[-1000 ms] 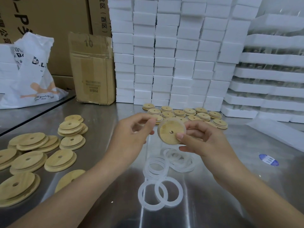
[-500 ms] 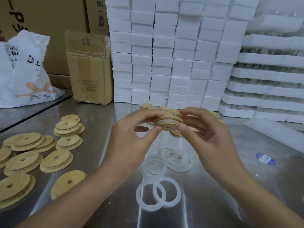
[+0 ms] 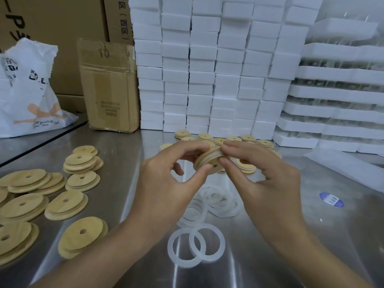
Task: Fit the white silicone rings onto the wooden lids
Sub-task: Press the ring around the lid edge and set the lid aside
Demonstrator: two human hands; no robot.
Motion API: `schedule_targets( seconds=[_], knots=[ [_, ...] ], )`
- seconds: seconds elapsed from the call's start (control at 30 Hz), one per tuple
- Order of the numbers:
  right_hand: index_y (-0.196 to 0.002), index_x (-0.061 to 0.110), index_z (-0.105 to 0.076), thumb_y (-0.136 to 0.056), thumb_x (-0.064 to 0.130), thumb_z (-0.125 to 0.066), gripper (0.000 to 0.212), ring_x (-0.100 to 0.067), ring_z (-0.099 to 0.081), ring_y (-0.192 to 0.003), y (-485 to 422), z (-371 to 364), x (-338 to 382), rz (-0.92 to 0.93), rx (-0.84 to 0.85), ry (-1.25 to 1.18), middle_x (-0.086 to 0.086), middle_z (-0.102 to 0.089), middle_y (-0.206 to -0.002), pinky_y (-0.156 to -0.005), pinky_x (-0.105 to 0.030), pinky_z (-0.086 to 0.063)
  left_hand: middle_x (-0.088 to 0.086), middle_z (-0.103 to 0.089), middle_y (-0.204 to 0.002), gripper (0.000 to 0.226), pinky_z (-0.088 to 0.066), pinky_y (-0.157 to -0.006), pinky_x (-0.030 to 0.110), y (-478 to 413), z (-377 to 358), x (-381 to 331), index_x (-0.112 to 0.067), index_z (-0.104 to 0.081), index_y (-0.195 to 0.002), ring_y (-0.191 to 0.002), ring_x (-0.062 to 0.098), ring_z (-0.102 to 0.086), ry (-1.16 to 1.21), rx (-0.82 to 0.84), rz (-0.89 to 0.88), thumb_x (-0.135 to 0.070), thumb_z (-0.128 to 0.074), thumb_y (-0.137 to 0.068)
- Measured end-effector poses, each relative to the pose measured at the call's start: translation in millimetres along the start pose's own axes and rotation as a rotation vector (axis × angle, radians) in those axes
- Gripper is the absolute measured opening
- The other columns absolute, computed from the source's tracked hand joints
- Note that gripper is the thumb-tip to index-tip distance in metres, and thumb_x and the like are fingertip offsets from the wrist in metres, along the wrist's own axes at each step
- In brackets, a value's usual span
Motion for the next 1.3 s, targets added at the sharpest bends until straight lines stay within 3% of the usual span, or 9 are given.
schedule_targets(
  seconds=[0.13,0.27,0.37,0.43,0.77,0.9,1.03,1.2,1.3],
  knots=[
    [-0.097,0.019,-0.080,-0.085,0.007,-0.085,0.017,-0.004,-0.070,-0.110,-2,-2,-5,-0.069,0.031,-0.033,0.015,-0.077,-0.106,-0.093,-0.019,-0.052,-0.022,-0.075,-0.105,0.029,-0.053,-0.075,0.025,0,2,-7,-0.031,-0.074,-0.112,-0.102,0.011,-0.072,-0.012,-0.003,-0.027,-0.023,-0.084,-0.085],
    [-0.092,0.021,-0.077,-0.088,0.009,-0.083,0.014,-0.006,-0.069,-0.112,-9,-6,-11,-0.124,0.180,-0.047,0.017,-0.075,-0.102,-0.090,-0.025,-0.053,-0.020,-0.074,-0.104,0.029,-0.052,-0.074,0.028,-1,3,-7,-0.027,-0.075,-0.109,-0.101,0.008,-0.070,-0.066,0.011,-0.051,-0.015,-0.088,-0.087],
    [-0.091,0.022,-0.074,-0.092,0.014,-0.080,0.010,-0.011,-0.067,-0.110,-13,-10,-14,-0.122,0.319,-0.017,0.015,-0.073,-0.102,-0.090,-0.035,-0.051,-0.024,-0.074,-0.099,0.026,-0.048,-0.073,0.016,-3,2,-10,-0.023,-0.077,-0.110,-0.097,-0.002,-0.067,-0.160,0.040,-0.115,-0.015,-0.088,-0.087],
    [-0.091,0.023,-0.073,-0.093,0.017,-0.078,0.008,-0.013,-0.066,-0.109,-14,-10,-17,-0.129,0.363,-0.014,0.014,-0.073,-0.102,-0.091,-0.037,-0.050,-0.021,-0.075,-0.100,0.026,-0.044,-0.073,0.014,-4,-1,-9,-0.026,-0.077,-0.111,-0.096,0.002,-0.067,-0.170,0.065,-0.127,-0.019,-0.086,-0.087],
    [-0.088,0.018,-0.074,-0.095,0.013,-0.076,0.009,-0.018,-0.074,-0.103,-13,-13,-33,-0.308,0.384,-0.249,0.004,-0.077,-0.099,-0.098,-0.049,-0.056,-0.022,-0.076,-0.101,0.029,-0.039,-0.083,0.002,-8,-2,-2,-0.028,-0.079,-0.112,-0.099,0.000,-0.068,-0.129,0.103,-0.104,-0.017,-0.087,-0.087],
    [-0.093,0.020,-0.076,-0.090,0.011,-0.080,0.010,-0.018,-0.076,-0.099,-12,-15,-40,-0.359,0.405,-0.294,0.002,-0.078,-0.101,-0.089,-0.040,-0.062,-0.024,-0.075,-0.101,0.029,-0.042,-0.077,0.008,-5,-3,5,-0.036,-0.078,-0.111,-0.100,0.003,-0.069,-0.092,0.125,-0.046,-0.019,-0.087,-0.089],
    [-0.108,0.032,-0.073,-0.084,0.013,-0.088,0.034,-0.017,-0.076,-0.096,-11,-17,-43,-0.362,0.439,-0.286,0.005,-0.078,-0.105,-0.081,-0.025,-0.060,-0.026,-0.078,-0.102,0.029,-0.050,-0.077,0.035,-5,-10,17,-0.042,-0.075,-0.109,-0.103,0.007,-0.074,0.019,0.169,0.060,-0.022,-0.086,-0.090],
    [-0.113,0.038,-0.072,-0.080,0.018,-0.090,0.043,-0.020,-0.076,-0.086,-8,-19,-45,-0.379,0.427,-0.292,0.004,-0.078,-0.102,-0.074,-0.025,-0.059,-0.017,-0.081,-0.103,0.024,-0.052,-0.071,0.028,-5,-12,32,-0.035,-0.080,-0.104,-0.096,0.010,-0.077,0.188,0.138,0.153,-0.016,-0.085,-0.092],
    [-0.111,0.036,-0.075,-0.085,0.018,-0.087,0.034,-0.019,-0.077,-0.089,-6,-23,-48,-0.384,0.466,-0.271,0.006,-0.078,-0.107,-0.078,-0.031,-0.062,-0.011,-0.083,-0.103,0.020,-0.060,-0.080,0.030,-3,-18,45,-0.031,-0.083,-0.101,-0.095,0.012,-0.078,0.271,0.146,0.240,-0.012,-0.082,-0.093]
  ],
)
Point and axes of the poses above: each hand's wrist, its own y-axis away from the middle knuckle, its own z-axis out of the back of the hand, x = y × z, the point moved 9 cm from there along -y, towards the middle knuckle
